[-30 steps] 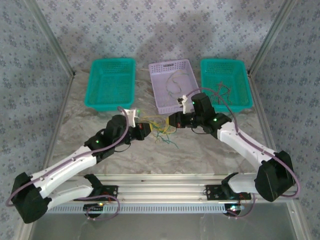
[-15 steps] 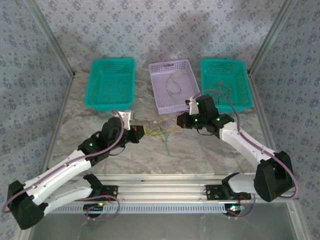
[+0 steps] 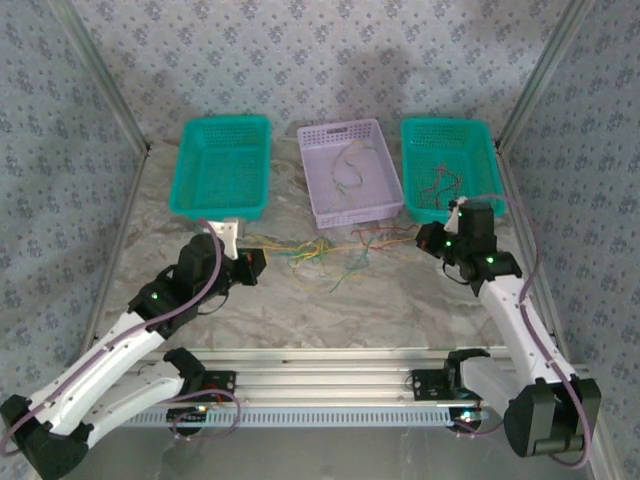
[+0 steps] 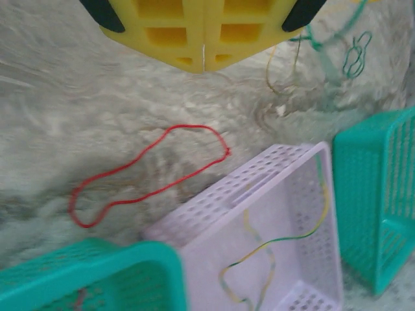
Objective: Untangle the cables
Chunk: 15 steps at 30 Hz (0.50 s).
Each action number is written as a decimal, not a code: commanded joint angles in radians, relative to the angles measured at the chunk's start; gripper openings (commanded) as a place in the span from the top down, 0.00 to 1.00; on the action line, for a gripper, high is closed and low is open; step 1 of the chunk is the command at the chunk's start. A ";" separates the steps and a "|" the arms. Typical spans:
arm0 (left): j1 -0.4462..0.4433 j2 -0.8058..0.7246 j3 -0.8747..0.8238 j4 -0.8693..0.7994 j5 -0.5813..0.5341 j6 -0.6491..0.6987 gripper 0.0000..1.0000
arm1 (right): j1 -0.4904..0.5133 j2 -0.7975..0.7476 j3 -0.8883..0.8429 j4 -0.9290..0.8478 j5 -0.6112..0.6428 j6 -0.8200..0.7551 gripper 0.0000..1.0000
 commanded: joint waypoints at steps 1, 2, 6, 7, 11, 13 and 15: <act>0.023 -0.019 0.049 -0.094 -0.039 0.051 1.00 | -0.062 -0.019 -0.012 -0.037 -0.013 0.020 1.00; 0.026 -0.020 0.052 -0.102 -0.039 0.057 1.00 | -0.066 -0.016 -0.007 -0.041 -0.019 0.012 1.00; 0.031 -0.009 0.080 -0.161 -0.083 0.073 1.00 | -0.084 -0.030 0.026 -0.093 0.005 -0.015 1.00; 0.033 -0.007 0.091 -0.184 -0.106 0.074 1.00 | -0.100 -0.035 0.035 -0.106 0.017 -0.019 1.00; 0.039 0.008 0.114 -0.242 -0.155 0.077 1.00 | -0.169 -0.061 0.038 -0.139 0.040 0.003 1.00; 0.041 0.037 0.128 -0.279 -0.180 0.071 1.00 | -0.190 -0.104 0.015 -0.120 0.061 0.024 1.00; 0.045 0.060 0.135 -0.292 -0.189 0.065 1.00 | -0.197 -0.133 -0.004 -0.068 0.063 0.057 1.00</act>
